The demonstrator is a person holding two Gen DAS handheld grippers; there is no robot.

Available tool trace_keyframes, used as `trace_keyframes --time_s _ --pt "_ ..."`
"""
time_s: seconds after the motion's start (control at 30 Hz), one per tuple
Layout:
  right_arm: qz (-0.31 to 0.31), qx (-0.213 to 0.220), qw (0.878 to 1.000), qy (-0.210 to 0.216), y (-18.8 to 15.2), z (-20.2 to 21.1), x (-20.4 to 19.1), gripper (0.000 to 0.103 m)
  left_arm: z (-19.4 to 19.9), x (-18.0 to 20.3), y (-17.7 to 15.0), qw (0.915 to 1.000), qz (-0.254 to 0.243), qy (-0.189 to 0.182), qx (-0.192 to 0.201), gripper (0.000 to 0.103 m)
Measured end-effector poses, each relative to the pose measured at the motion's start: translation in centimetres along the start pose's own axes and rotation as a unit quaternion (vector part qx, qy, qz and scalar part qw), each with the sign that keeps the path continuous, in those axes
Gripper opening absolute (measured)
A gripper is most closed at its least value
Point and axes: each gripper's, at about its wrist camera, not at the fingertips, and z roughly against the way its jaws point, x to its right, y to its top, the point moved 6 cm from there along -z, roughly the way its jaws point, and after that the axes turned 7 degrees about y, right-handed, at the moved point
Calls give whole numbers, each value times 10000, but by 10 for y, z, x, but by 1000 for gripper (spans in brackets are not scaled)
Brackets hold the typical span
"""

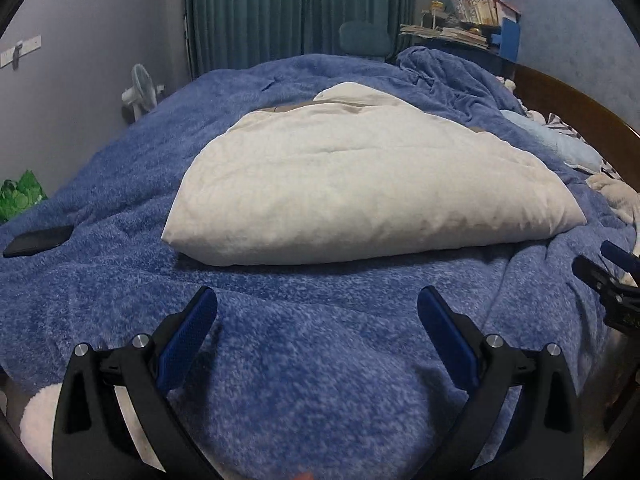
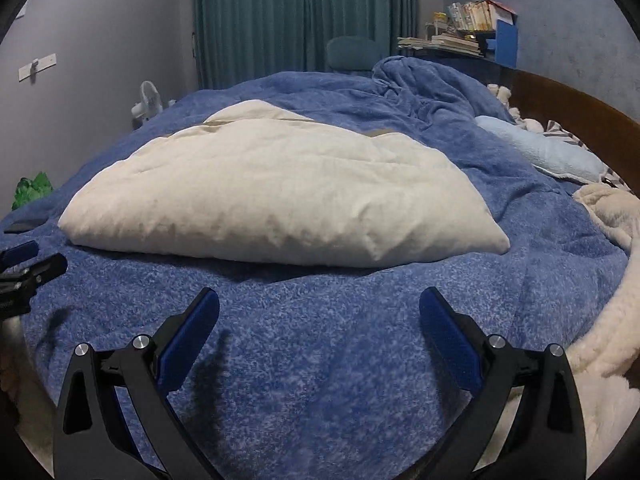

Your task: Fold large clothes

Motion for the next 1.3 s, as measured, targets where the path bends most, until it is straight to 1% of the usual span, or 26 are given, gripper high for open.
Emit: trace_keyframes --time_s 0.17,1.3 --pt "-46 -7 10000 -30 0 -1 -1 96 3 3 -1 10000 -75 -31 33 96" --pt "21 -49 10000 -83 -1 2 0 97 2 12 -1 9999 -120 -108 43 96"
